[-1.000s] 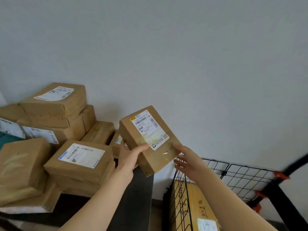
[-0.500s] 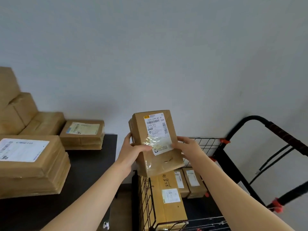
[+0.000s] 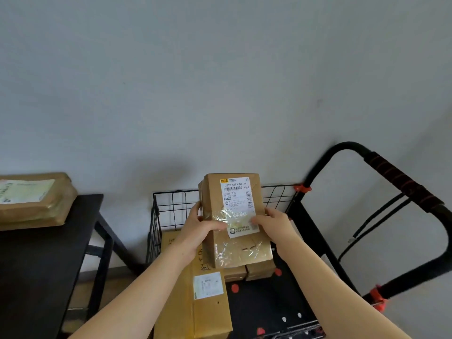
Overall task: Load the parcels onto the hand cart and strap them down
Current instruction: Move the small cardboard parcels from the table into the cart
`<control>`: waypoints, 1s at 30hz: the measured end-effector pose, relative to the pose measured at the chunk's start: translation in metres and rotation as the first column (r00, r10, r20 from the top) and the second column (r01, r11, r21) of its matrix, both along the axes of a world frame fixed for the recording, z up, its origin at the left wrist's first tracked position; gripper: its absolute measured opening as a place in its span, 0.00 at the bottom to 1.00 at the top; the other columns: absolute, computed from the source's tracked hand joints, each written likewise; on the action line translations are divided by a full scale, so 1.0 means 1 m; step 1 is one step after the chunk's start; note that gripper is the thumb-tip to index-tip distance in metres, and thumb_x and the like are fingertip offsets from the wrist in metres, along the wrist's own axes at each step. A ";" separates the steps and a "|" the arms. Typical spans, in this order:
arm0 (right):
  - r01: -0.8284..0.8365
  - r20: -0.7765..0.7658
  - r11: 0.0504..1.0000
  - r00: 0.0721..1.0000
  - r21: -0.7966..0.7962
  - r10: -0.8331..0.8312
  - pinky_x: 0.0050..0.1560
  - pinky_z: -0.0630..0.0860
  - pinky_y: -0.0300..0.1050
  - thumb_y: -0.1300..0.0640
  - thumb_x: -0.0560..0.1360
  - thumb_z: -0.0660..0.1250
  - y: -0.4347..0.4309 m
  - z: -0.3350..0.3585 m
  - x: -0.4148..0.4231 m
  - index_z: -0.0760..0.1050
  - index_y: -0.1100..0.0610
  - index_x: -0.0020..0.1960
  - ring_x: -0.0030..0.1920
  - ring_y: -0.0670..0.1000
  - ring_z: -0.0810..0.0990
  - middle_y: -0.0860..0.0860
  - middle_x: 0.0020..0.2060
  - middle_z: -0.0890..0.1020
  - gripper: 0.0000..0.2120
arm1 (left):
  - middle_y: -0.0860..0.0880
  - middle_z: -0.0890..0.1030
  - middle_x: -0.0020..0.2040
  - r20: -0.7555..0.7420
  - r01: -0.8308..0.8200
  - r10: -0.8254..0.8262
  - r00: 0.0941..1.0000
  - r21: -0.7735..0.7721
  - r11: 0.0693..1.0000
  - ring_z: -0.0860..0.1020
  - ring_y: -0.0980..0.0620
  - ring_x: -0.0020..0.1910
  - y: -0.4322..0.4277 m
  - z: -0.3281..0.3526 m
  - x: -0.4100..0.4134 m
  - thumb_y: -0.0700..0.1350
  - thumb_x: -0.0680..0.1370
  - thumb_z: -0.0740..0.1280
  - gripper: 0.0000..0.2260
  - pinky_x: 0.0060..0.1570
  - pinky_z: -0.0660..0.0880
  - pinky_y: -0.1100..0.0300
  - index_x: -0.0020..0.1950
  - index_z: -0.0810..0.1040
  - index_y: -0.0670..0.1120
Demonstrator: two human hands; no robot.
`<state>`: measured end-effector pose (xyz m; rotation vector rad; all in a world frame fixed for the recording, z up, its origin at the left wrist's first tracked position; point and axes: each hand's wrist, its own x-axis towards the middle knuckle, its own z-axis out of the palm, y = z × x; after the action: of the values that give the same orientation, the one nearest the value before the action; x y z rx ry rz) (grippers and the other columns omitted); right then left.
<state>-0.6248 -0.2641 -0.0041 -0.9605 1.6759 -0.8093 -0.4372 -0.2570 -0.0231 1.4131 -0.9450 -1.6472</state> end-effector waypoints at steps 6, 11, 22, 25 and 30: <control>0.010 -0.007 0.986 1.000 0.164 -0.009 0.48 0.79 0.47 0.65 0.72 0.65 -0.047 -0.069 -0.079 0.75 0.56 0.56 0.52 0.53 0.80 0.52 0.50 0.81 0.13 | 0.53 0.76 0.56 0.020 -0.013 0.010 1.000 0.146 0.989 0.74 0.51 0.55 -0.039 -0.059 -0.094 0.40 0.70 0.73 0.35 0.52 0.70 0.53 0.70 0.61 0.57; -0.021 -0.005 0.955 1.000 0.296 0.023 0.46 0.77 0.44 0.65 0.72 0.63 -0.069 -0.136 -0.106 0.74 0.56 0.59 0.51 0.53 0.78 0.51 0.49 0.80 0.16 | 0.50 0.77 0.61 0.076 -0.089 0.070 0.995 0.280 0.956 0.76 0.48 0.58 -0.061 -0.126 -0.132 0.42 0.71 0.73 0.31 0.62 0.70 0.46 0.70 0.63 0.55; 0.009 -0.057 0.815 0.998 0.580 0.030 0.50 0.77 0.46 0.64 0.71 0.63 -0.067 -0.292 -0.132 0.70 0.58 0.64 0.50 0.53 0.78 0.49 0.47 0.78 0.21 | 0.47 0.73 0.67 0.148 -0.066 -0.021 0.989 0.556 0.829 0.72 0.53 0.54 -0.060 -0.265 -0.163 0.42 0.74 0.70 0.36 0.57 0.65 0.57 0.76 0.54 0.49; 0.002 -0.086 0.754 0.994 0.657 0.073 0.52 0.79 0.49 0.62 0.71 0.65 -0.054 -0.325 -0.140 0.68 0.59 0.64 0.51 0.54 0.78 0.52 0.49 0.77 0.22 | 0.51 0.77 0.54 0.150 -0.015 -0.109 0.983 0.651 0.759 0.74 0.55 0.47 -0.048 -0.301 -0.169 0.42 0.74 0.69 0.25 0.49 0.67 0.58 0.69 0.65 0.46; -0.041 -0.069 0.655 0.987 0.754 0.142 0.56 0.78 0.51 0.61 0.69 0.67 -0.032 -0.370 -0.138 0.66 0.60 0.65 0.54 0.55 0.78 0.55 0.53 0.77 0.25 | 0.52 0.76 0.48 0.149 -0.003 -0.174 0.973 0.767 0.641 0.74 0.55 0.44 -0.029 -0.345 -0.172 0.46 0.73 0.69 0.20 0.42 0.69 0.58 0.62 0.67 0.46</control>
<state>-0.7624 -0.2964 -0.3740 -0.4877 1.8082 0.0727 -0.6093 -0.2862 -0.3680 2.1679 -0.3910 -2.1333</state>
